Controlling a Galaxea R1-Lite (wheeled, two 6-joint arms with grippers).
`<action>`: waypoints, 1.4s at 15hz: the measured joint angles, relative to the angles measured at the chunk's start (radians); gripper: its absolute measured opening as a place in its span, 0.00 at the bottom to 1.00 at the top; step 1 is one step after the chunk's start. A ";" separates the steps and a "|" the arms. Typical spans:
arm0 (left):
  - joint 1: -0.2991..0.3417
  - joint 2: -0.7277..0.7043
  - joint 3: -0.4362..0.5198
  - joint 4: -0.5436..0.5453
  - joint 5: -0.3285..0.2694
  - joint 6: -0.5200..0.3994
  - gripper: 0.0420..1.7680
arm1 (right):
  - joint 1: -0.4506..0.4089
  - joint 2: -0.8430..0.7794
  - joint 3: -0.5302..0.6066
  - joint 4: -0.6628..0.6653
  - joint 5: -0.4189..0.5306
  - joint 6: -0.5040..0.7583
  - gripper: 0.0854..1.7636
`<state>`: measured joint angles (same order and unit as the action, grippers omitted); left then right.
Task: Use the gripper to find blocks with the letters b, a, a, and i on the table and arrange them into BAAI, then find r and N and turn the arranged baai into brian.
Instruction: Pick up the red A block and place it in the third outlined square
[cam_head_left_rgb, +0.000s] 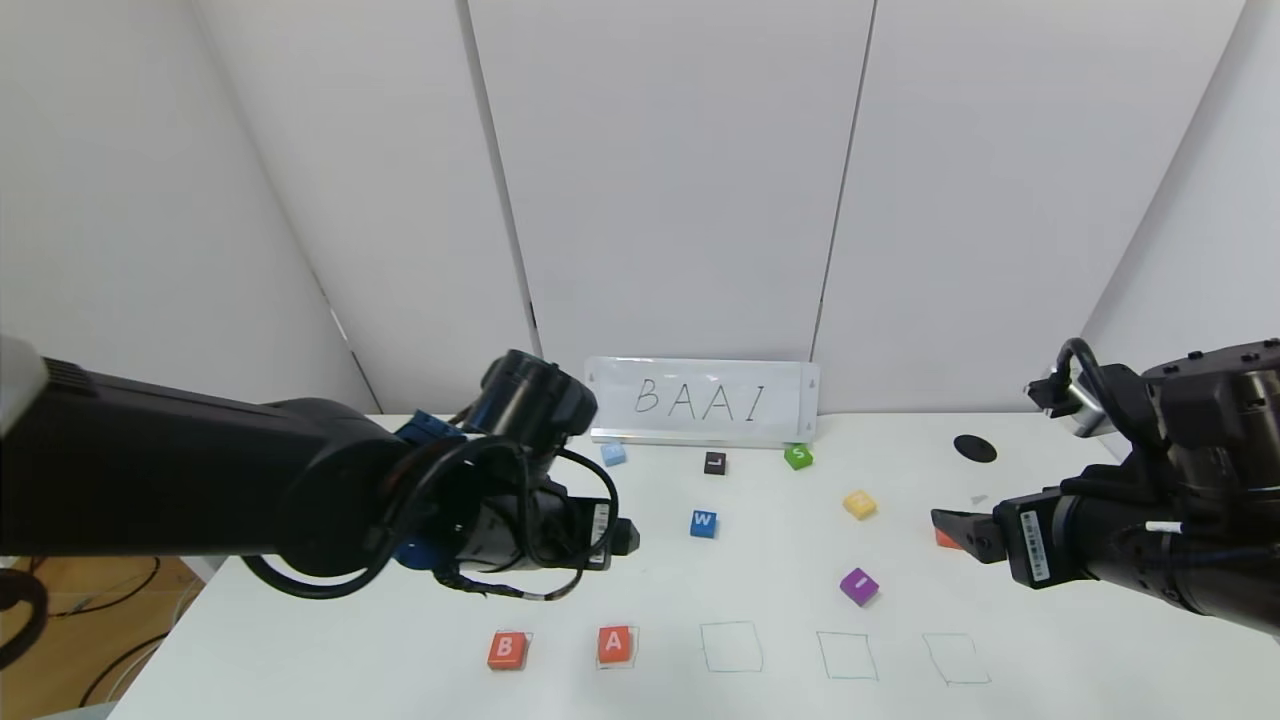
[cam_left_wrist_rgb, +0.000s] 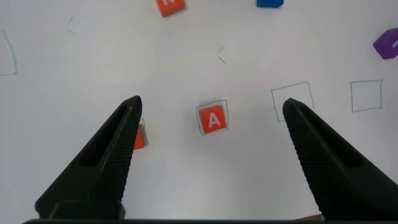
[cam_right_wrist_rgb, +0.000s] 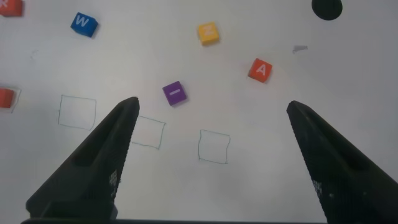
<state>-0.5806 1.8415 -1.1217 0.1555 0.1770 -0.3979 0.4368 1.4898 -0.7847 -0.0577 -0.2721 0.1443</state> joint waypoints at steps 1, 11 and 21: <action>0.016 -0.022 0.004 0.000 0.021 0.014 0.92 | -0.019 0.016 -0.005 0.000 0.000 0.005 0.97; 0.179 -0.146 0.040 0.020 -0.051 0.239 0.96 | -0.271 0.303 -0.111 -0.015 0.044 0.087 0.97; 0.190 -0.241 0.090 -0.012 -0.124 0.282 0.96 | -0.320 0.446 -0.183 -0.014 0.046 0.087 0.97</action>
<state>-0.3911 1.6009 -1.0319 0.1436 0.0526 -0.1155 0.1168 1.9353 -0.9674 -0.0719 -0.2264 0.2315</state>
